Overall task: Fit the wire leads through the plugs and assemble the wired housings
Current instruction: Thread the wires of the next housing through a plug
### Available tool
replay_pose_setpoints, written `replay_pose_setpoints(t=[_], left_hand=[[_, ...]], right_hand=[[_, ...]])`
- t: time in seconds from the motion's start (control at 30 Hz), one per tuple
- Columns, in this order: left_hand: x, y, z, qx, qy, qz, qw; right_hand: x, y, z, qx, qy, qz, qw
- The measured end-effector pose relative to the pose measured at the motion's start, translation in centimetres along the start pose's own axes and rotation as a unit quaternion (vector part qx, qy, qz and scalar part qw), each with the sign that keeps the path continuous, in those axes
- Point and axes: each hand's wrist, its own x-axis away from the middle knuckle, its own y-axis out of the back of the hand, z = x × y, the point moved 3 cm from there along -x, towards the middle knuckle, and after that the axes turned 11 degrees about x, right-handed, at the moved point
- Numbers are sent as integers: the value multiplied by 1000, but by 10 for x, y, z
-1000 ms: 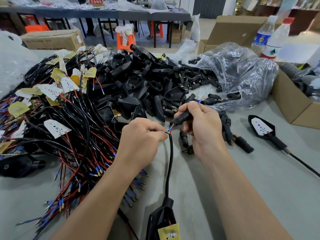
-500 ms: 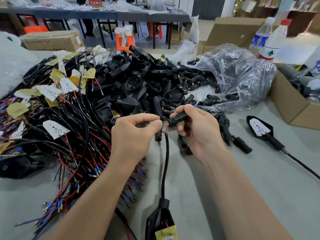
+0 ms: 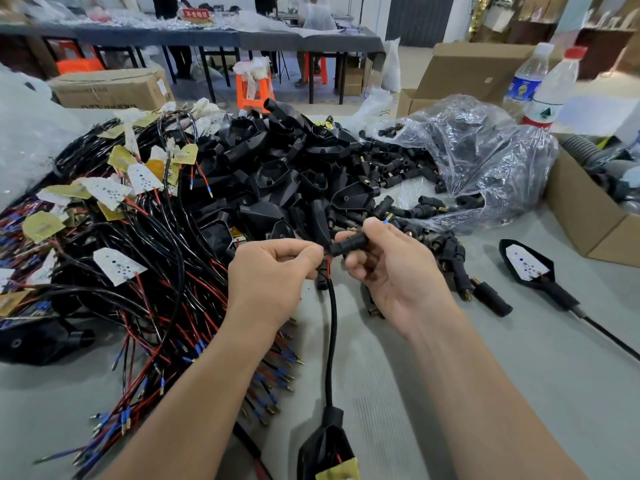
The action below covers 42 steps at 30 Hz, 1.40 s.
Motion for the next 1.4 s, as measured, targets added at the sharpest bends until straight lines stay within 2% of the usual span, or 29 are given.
replay_pose_setpoints(t=[0.17, 0.27, 0.53, 0.67, 0.8, 1.0, 1.2, 1.4], left_hand=[[5, -2, 0, -32, -25, 30, 999], [7, -2, -2, -21, -51, 16, 998], [3, -3, -4, -16, -32, 8, 999], [5, -1, -3, -33, -47, -6, 998], [5, -2, -1, 38, 0, 19, 999], [3, -8, -1, 96, 87, 97, 987], [4, -6, 1, 56, 53, 108, 991], [7, -7, -6, 80, 8, 91, 993]], right_hand=[[0, -5, -4, 2, -7, 38, 999], [1, -5, -3, -10, -12, 59, 998], [0, -4, -2, -90, -15, 15, 996], [1, -7, -5, -86, -27, 38, 995], [3, -7, -3, -96, -33, 72, 992], [3, -3, 2, -152, -22, 43, 987], [5, -5, 0, -64, -19, 76, 995], [4, -4, 0, -48, -15, 81, 995]])
